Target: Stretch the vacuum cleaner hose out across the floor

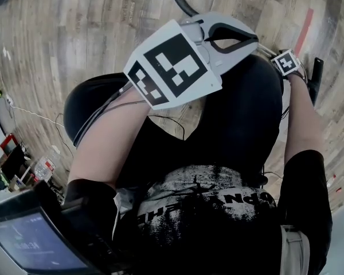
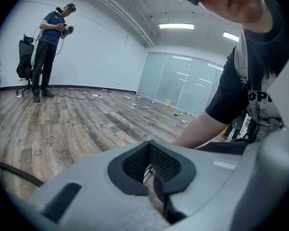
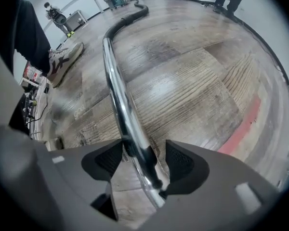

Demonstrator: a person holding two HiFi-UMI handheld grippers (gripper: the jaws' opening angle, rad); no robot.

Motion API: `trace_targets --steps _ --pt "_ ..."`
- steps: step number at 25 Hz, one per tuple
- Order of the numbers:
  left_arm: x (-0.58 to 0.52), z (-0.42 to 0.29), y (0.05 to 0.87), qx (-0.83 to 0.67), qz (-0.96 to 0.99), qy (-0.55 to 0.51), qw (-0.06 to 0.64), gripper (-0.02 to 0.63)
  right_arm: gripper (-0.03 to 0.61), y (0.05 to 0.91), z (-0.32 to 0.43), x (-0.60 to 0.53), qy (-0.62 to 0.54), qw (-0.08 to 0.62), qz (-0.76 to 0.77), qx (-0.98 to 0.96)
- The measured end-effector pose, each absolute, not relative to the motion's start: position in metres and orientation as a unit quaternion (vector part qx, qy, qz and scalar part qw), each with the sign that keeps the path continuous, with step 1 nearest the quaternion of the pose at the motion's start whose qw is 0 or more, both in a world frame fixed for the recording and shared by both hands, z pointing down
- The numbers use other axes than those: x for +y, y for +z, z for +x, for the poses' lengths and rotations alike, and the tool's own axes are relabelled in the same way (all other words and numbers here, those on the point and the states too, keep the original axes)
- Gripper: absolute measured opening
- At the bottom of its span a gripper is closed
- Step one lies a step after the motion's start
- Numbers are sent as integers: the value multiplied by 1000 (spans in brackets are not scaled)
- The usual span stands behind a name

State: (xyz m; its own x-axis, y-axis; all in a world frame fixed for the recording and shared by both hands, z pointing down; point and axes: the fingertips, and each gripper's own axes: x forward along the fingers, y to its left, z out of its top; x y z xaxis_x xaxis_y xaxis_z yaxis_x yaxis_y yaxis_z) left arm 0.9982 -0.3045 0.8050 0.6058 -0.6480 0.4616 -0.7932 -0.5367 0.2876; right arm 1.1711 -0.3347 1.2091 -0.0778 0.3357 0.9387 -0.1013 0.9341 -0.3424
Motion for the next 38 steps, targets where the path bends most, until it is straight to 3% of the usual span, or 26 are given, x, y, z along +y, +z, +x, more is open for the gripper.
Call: trace_targets --steps 1,12,16,23,29,38 --pt "-305 998 804 -417 864 151 239 2 290 1207 1173 -337 159 674 -82 -717" --pt "-309 996 806 -424 863 150 229 2 143 1189 1166 -340 145 659 -102 -731" --pt "-312 992 801 -432 862 147 223 2 6 1179 1162 -350 149 644 -82 -746" --pt "-314 975 792 -438 864 133 210 2 5 1155 1153 -373 96 646 -21 -757" --pt "-314 898 739 -457 854 105 227 2 5 1015 1082 -386 64 621 7 -781" --pt "-272 827 554 -536 800 61 265 2 5 737 1014 -318 36 571 -43 -819"
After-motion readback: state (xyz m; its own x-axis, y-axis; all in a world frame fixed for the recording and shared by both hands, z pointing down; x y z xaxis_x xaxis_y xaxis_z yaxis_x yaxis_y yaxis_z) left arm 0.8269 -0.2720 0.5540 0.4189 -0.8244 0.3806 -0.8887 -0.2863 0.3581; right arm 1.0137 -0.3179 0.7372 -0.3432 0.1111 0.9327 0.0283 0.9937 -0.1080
